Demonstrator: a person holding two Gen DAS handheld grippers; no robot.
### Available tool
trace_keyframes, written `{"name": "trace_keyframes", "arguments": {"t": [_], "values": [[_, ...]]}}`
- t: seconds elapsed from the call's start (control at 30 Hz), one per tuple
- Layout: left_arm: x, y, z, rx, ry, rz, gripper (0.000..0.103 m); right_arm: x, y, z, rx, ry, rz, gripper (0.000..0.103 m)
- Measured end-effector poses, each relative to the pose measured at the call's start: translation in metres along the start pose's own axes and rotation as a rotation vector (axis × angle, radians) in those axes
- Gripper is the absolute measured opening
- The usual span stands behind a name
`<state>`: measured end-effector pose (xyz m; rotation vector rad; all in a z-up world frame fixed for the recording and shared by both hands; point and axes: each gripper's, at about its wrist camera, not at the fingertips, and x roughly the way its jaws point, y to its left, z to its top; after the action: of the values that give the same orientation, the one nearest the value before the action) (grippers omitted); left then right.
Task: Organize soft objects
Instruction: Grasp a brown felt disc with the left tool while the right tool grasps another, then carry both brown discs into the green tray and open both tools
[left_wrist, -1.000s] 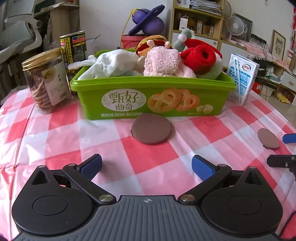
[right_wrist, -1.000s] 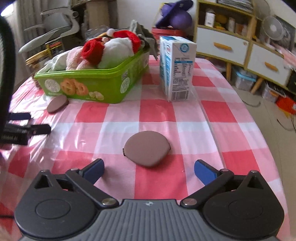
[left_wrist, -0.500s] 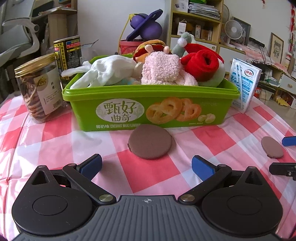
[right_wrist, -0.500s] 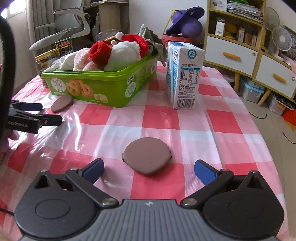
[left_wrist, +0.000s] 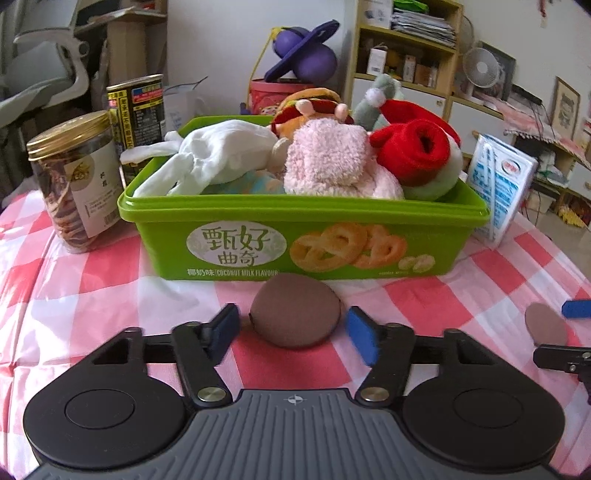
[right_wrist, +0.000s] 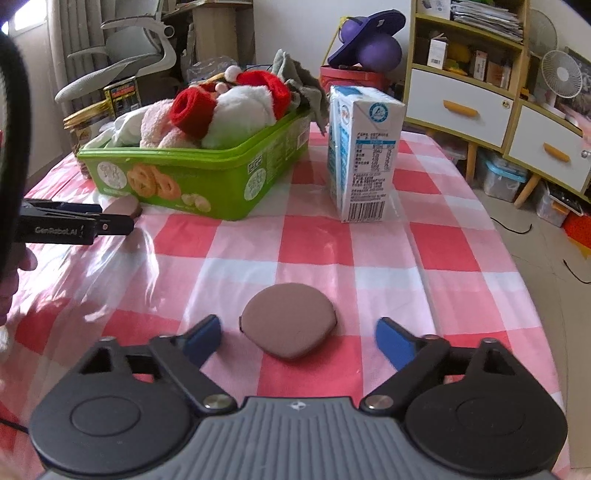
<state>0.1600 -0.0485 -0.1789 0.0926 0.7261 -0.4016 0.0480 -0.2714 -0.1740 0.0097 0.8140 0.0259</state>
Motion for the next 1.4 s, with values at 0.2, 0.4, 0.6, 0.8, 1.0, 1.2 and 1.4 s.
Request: {"name": "trace_keyframes", "arguments": {"t": [0.2,0.4,0.6,0.8,1.0,1.2,1.4], "values": [[0.000,-0.003,0.003,-0.003,0.016,0.006,0.048,-0.005,0.004,0.002,-0.029,-0.008,0.006,0.038],[-0.004,-0.007,0.004,0.019,0.038,0.001,0.042,-0.006,0.004,0.003,-0.021,0.003,0.020,0.034],[-0.008,-0.008,0.004,0.028,0.060,0.006,0.042,-0.008,0.003,0.007,0.010,0.005,0.034,0.034],[-0.018,-0.007,0.006,0.036,0.063,0.004,0.042,-0.012,0.007,0.011,0.022,-0.002,0.045,0.034],[-0.027,-0.006,0.010,0.040,0.063,0.002,0.042,-0.016,0.014,0.017,0.026,-0.019,0.061,0.034],[-0.043,0.000,0.014,0.033,0.041,-0.008,0.042,-0.020,0.025,0.027,0.035,-0.040,0.087,0.034],[-0.057,0.006,0.019,0.021,0.017,-0.019,0.042,-0.024,0.039,0.042,0.059,-0.068,0.127,0.034]]}}
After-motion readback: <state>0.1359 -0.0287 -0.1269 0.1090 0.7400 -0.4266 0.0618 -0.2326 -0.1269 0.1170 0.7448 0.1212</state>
